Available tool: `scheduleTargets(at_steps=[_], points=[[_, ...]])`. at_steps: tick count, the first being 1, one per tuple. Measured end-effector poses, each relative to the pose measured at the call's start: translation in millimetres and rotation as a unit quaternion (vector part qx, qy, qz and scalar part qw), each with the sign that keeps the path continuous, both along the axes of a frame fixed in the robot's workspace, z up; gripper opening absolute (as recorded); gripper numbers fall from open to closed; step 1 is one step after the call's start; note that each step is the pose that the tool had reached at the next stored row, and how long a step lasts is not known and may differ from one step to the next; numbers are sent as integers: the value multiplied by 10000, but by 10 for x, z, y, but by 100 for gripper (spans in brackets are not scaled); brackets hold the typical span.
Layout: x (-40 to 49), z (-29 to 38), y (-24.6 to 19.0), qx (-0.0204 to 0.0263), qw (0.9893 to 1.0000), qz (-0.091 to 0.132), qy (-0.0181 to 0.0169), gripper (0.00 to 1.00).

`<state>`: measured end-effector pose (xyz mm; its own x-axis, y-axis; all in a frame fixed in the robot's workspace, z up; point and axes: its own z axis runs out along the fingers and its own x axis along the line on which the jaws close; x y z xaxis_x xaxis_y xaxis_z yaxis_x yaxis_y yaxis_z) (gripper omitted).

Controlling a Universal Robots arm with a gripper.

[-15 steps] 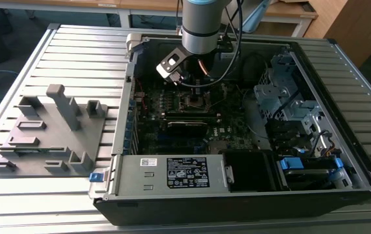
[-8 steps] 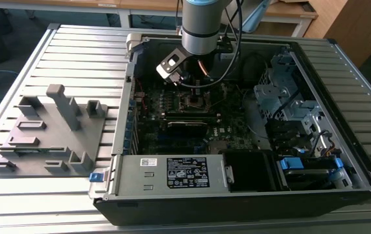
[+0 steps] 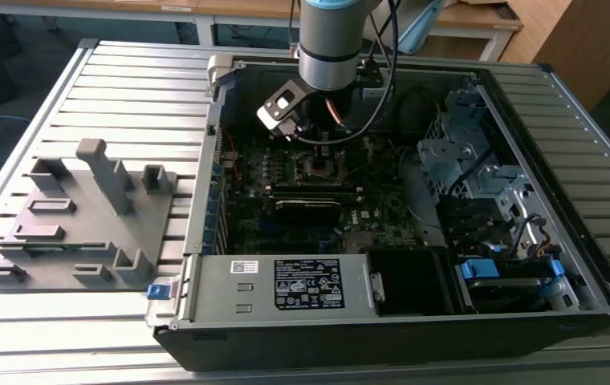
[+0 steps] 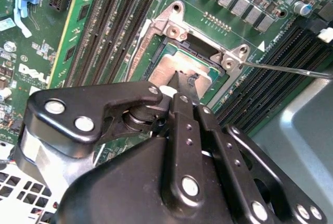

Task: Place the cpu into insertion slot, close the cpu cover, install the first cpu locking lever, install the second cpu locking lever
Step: 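Place the cpu into insertion slot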

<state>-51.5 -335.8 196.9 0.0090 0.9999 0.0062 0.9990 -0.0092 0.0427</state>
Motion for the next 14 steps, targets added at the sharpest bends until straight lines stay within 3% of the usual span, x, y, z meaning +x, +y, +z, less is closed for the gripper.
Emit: scheduleTargets(at_steps=[7,14], points=[[3,23,5,16,10000,0,-9,10],[1,164,1,3,10000,0,-1,10]])
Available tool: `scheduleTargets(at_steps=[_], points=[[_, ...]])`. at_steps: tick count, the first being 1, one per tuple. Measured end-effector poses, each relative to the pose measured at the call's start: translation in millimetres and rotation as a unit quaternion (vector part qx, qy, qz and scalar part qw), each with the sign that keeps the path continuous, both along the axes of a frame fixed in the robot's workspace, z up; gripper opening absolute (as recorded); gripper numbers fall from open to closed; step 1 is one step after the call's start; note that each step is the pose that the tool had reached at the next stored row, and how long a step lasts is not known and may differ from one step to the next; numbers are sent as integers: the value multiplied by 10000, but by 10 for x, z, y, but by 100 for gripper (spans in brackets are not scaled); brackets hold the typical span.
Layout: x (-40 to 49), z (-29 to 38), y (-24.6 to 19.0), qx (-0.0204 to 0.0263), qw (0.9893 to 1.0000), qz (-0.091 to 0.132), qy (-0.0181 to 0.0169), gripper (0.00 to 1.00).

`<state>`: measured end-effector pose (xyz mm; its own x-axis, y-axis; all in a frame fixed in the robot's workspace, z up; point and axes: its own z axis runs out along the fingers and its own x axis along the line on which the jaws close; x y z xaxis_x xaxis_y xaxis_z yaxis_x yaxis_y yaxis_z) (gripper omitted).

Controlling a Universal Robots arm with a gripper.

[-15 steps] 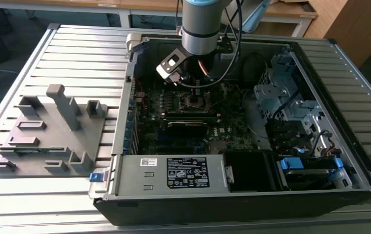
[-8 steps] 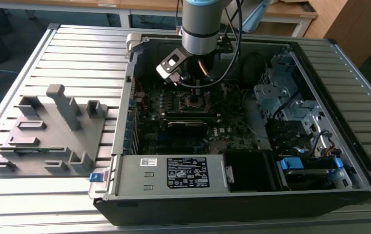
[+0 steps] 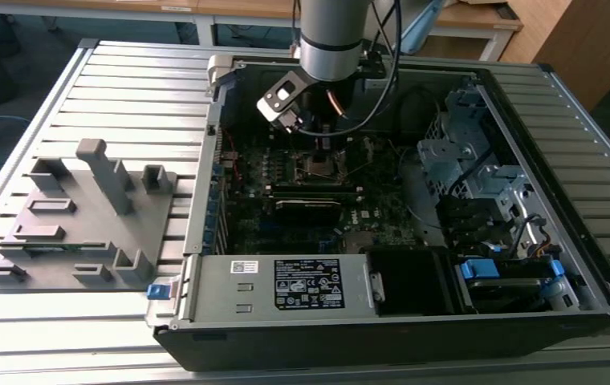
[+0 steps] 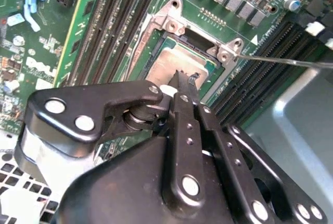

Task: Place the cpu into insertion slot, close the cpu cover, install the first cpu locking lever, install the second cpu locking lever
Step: 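Place the cpu into insertion slot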

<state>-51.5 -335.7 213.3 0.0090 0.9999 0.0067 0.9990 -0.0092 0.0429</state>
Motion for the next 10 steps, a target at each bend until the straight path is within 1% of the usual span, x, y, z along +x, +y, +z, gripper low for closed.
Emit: scheduleTargets(at_steps=[4,10], points=[[1,73,0,-1,10000,0,0,10],[1,79,0,0,10000,0,0,10]])
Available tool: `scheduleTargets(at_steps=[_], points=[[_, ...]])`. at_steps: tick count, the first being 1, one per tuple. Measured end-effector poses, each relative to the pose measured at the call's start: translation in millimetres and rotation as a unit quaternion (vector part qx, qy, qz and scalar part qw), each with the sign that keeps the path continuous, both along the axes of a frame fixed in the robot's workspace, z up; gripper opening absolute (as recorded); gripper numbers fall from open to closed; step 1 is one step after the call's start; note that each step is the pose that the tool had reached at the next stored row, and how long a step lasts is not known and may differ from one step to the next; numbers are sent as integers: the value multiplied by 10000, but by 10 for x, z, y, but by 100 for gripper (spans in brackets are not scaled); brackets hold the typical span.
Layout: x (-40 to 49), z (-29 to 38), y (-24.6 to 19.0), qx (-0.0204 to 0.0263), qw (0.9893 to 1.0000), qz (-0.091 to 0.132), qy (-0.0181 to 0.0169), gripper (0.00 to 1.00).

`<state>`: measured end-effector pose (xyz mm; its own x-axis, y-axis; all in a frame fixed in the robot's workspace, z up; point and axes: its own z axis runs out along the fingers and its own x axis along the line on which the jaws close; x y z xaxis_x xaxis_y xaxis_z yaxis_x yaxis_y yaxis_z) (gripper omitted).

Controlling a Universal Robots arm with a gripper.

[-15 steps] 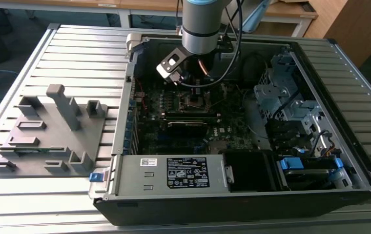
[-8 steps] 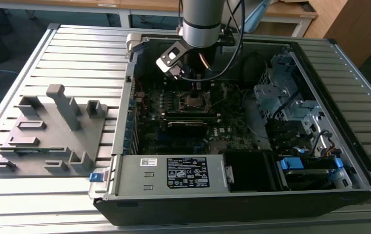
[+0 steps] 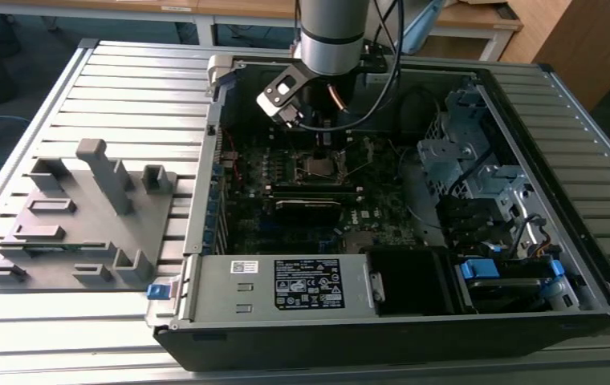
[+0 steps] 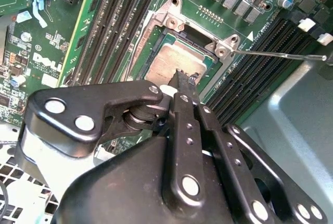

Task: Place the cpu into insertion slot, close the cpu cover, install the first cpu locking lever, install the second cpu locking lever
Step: 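Place the cpu into insertion slot, then close the cpu cover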

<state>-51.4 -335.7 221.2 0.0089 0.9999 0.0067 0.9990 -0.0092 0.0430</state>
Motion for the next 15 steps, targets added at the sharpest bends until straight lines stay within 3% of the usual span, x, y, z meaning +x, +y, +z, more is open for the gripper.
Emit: scheduleTargets(at_steps=[3,15], points=[[0,34,0,0,10000,0,0,10],[0,59,0,0,10000,0,0,10]])
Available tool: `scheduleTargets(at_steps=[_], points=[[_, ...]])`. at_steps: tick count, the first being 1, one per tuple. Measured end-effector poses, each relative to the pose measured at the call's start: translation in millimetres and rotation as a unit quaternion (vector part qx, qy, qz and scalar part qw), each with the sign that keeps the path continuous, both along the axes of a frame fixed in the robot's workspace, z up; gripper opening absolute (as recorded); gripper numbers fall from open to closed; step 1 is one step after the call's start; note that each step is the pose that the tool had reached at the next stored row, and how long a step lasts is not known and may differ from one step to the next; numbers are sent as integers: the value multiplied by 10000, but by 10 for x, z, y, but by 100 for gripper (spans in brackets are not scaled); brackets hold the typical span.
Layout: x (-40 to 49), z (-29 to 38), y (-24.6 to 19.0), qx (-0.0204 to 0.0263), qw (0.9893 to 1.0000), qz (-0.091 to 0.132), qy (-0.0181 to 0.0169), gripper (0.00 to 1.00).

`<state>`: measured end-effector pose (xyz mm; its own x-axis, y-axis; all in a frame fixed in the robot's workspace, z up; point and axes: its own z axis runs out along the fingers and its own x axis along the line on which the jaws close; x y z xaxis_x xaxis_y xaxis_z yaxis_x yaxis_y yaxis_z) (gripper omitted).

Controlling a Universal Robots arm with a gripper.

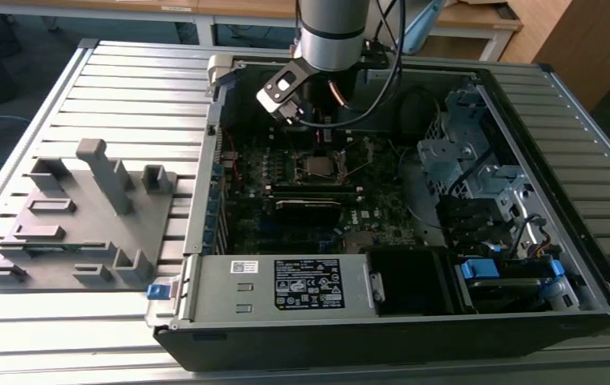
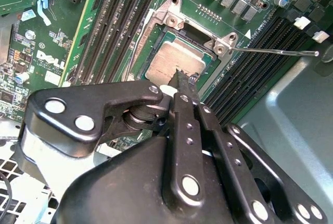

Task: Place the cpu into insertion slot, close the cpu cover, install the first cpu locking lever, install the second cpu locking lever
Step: 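Close the cpu cover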

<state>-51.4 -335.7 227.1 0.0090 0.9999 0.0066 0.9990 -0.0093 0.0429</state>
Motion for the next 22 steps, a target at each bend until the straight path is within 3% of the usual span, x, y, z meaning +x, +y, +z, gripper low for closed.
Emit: scheduleTargets(at_steps=[9,11,22], points=[[0,4,0,0,10000,0,0,10],[0,36,0,0,10000,0,0,10],[0,70,0,-1,10000,0,0,10]])
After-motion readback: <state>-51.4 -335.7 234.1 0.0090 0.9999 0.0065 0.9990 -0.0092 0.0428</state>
